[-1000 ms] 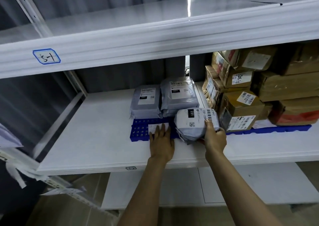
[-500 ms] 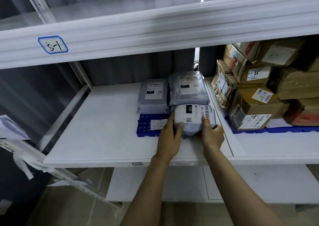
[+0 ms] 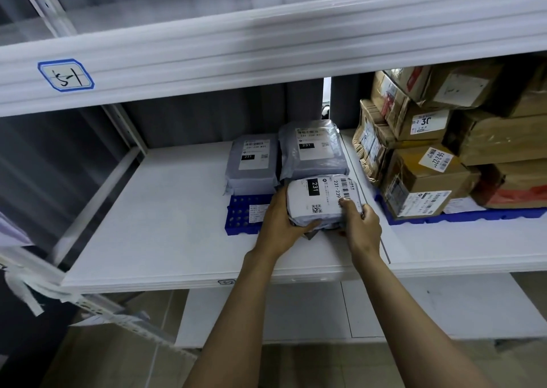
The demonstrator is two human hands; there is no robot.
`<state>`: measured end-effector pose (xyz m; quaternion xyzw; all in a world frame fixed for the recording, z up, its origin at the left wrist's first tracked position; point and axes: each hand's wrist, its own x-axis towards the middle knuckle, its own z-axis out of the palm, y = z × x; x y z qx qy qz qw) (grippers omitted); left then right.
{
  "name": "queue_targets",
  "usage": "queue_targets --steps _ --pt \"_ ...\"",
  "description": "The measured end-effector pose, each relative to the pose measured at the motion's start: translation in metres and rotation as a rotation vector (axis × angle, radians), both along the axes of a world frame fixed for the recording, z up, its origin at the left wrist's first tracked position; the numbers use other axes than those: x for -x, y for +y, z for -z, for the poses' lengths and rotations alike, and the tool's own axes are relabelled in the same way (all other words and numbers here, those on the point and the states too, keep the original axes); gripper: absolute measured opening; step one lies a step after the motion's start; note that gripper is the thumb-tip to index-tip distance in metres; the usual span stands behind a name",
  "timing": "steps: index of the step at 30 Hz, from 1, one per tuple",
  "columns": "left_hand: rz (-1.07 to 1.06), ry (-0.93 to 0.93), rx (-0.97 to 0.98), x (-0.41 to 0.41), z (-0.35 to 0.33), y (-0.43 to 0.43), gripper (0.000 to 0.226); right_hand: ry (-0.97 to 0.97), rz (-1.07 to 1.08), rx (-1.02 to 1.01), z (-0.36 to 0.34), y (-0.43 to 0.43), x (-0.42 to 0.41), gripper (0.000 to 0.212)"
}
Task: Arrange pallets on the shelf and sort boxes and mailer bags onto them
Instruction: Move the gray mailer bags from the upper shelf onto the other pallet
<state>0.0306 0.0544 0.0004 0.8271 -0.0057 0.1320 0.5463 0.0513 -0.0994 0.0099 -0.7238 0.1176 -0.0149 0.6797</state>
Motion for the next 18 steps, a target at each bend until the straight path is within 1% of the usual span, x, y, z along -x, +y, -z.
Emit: queue_targets --steps 2,3,4,7,10,12,14,18 --pt "-0.001 0.001 0.008 -0.002 -0.002 0.000 0.074 -0.052 -0.019 0.008 0.002 -0.002 -0.002 0.017" --pt "-0.001 -0.001 0.014 -0.003 -0.004 -0.001 0.074 -0.078 -0.023 0.011 0.002 -0.002 -0.002 0.017" --pt "-0.001 0.003 0.018 -0.005 -0.004 -0.001 0.074 -0.107 -0.027 0.012 0.002 -0.002 -0.003 0.022" --pt "-0.003 0.053 0.064 -0.008 -0.009 -0.001 0.074 -0.186 -0.091 -0.022 0.000 -0.005 -0.003 0.047" --pt "0.018 0.108 0.073 -0.010 -0.012 0.002 0.076 -0.209 -0.205 -0.151 0.003 -0.009 -0.008 0.054" --pt "0.029 0.132 0.065 -0.012 -0.015 0.003 0.075 -0.189 -0.262 -0.199 0.004 -0.010 -0.011 0.050" --pt "0.032 0.148 0.060 -0.012 -0.019 0.004 0.074 -0.168 -0.282 -0.204 0.002 -0.012 -0.015 0.043" --pt "0.031 0.168 0.061 -0.012 -0.018 0.003 0.075 -0.158 -0.265 -0.180 0.001 -0.015 -0.024 0.025"
